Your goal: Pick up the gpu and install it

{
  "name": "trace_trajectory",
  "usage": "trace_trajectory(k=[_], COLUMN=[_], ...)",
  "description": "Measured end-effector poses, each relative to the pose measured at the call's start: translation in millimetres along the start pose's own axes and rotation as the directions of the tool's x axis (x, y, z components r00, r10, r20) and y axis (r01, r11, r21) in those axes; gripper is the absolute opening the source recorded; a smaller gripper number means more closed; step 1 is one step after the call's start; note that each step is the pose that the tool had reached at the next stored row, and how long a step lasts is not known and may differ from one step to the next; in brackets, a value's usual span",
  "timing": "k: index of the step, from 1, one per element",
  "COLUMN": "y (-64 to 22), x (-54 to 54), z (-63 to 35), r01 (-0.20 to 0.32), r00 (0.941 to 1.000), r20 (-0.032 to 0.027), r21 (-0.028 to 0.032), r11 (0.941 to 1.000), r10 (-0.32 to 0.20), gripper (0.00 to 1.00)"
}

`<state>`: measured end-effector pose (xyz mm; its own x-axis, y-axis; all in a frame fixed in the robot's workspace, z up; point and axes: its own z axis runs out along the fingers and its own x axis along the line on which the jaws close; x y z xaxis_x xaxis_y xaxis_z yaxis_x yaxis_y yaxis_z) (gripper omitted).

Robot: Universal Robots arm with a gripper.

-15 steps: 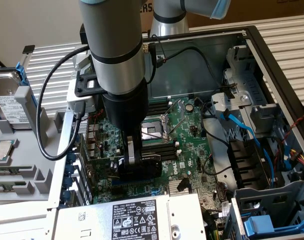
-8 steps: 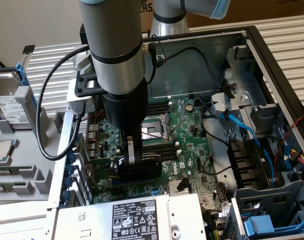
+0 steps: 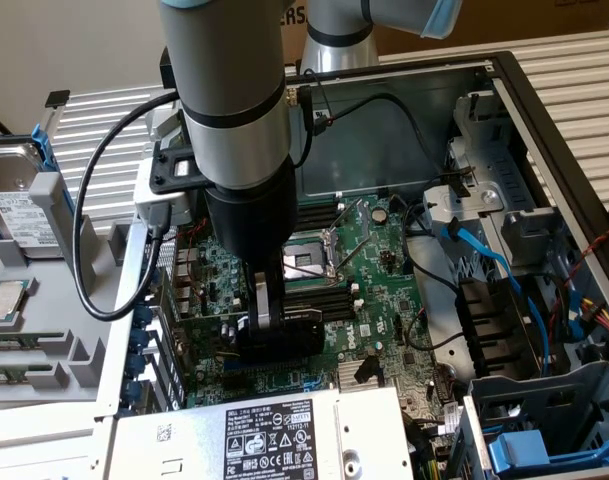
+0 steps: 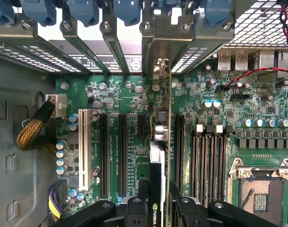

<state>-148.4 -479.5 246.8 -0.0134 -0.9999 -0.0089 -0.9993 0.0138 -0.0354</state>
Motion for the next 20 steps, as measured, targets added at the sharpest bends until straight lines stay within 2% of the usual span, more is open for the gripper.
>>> trace_trajectory(k=[20], y=[0.9], x=[0.1], z=[2.3], r01=[0.000], r00=[1.0000], r20=[-0.0014], r21=[0.0000], r11=[1.0000], r10=[0.000], gripper=[0.27])
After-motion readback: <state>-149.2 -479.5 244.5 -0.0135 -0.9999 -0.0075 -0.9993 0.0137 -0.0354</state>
